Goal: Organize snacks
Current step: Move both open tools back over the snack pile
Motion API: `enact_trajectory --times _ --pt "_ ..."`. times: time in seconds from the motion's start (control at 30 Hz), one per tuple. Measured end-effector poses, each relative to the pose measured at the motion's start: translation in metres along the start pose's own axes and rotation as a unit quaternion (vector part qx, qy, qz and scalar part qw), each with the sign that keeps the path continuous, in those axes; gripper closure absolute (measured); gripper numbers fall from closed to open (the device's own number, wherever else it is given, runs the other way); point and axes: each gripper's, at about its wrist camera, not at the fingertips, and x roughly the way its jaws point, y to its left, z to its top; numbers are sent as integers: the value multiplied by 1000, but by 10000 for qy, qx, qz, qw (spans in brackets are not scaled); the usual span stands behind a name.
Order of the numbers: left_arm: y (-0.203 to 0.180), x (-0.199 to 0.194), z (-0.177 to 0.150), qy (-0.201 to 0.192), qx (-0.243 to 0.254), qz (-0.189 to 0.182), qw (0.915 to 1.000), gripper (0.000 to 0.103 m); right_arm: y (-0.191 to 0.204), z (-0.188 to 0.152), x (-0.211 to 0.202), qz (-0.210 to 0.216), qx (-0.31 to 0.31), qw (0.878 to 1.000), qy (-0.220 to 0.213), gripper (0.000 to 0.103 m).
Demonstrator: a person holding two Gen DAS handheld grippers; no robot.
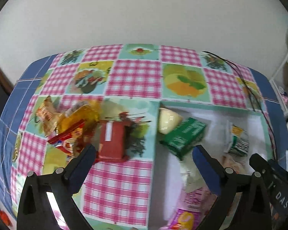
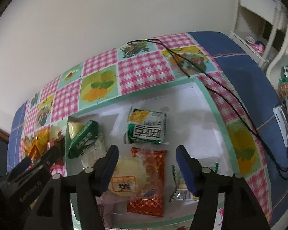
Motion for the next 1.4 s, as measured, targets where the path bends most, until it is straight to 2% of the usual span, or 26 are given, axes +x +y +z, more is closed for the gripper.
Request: enact_trajectory --times 0.13,0.2,0.27,0.57,0.83,1.03,1.13,1.27,1.4 --pt "13 2 2 39 -135 116 9998 2 14 -2 0 -14 -184 9998 -49 19" --pt "18 3 3 47 -168 165 9997 2 22 -3 1 -19 -267 9996 -71 7" --pt "24 2 3 60 -193 187 9996 2 29 -4 2 -36 -351 9993 -89 0" --pt "61 -3 11 -12 -477 203 9987 2 57 -8 5 34 -468 9987 -190 0" --pt "113 -9 18 -112 -819 135 9965 2 92 -10 1 335 -550 9975 -276 0" --pt "156 -14 22 -138 -986 515 9937 2 135 -16 0 573 -881 9937 -380 0" --pt "180 -13 21 -120 -1171 572 9914 2 159 -22 2 759 -1095 9903 -405 0" --pt "204 -8 21 -28 -1400 499 9889 2 187 -29 5 905 -1392 9850 -465 0" --pt "211 0 18 104 -1504 293 9881 2 204 -36 18 939 -1488 9837 -382 0"
